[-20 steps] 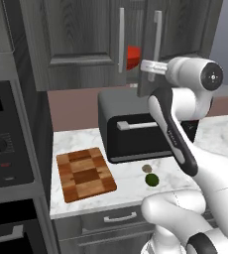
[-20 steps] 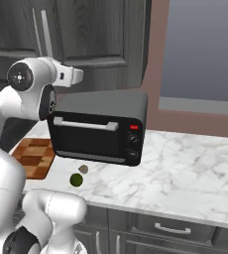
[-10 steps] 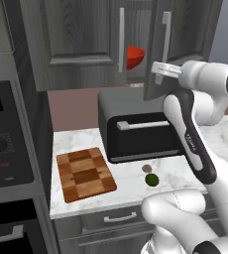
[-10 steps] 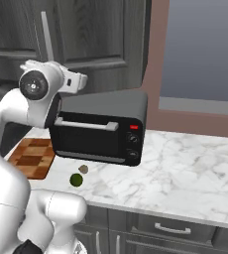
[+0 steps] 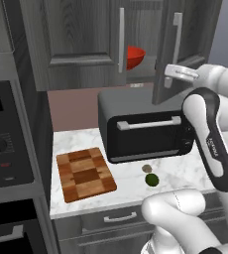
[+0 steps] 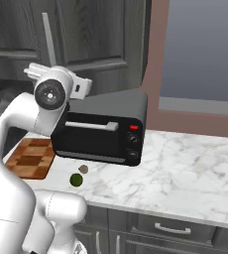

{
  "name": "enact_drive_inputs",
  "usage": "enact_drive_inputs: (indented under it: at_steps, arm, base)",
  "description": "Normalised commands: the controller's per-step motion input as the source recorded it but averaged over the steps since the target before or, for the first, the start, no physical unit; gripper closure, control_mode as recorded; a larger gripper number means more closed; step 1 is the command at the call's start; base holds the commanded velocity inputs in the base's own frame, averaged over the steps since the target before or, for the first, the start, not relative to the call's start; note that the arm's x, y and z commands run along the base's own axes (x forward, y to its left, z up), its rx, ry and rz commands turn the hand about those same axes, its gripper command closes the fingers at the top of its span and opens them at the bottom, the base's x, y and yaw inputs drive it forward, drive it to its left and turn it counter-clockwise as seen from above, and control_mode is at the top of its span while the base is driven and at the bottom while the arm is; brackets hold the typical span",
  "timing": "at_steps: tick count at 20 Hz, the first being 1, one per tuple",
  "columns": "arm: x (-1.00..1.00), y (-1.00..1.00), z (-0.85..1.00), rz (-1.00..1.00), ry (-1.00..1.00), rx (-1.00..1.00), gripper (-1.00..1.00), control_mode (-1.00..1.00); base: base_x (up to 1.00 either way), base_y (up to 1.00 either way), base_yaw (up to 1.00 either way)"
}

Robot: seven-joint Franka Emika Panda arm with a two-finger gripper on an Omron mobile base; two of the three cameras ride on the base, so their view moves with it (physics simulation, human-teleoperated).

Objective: Open the cabinet. Place the bowl and condiment on the counter. Then place the lime and garlic on the cutting board.

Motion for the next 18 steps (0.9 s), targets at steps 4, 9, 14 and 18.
enact_drive_inputs:
  at_steps: [4, 9, 14, 18]
  arm:
    - [-0.32, -0.65, 0.31, 0.09, 0.0, 0.08, 1.0, -1.0]
    - [-0.29, -0.63, 0.29, 0.08, 0.0, 0.07, 1.0, -1.0]
    - [-0.27, -0.62, 0.27, 0.08, 0.0, 0.07, 1.0, -1.0]
    - [-0.24, -0.61, 0.26, 0.06, 0.0, 0.07, 1.0, -1.0]
  base:
    - [0.0, 0.0, 0.0]
    - [0.0, 0.0, 0.0]
    - [0.0, 0.0, 0.0]
    - [0.0, 0.0, 0.0]
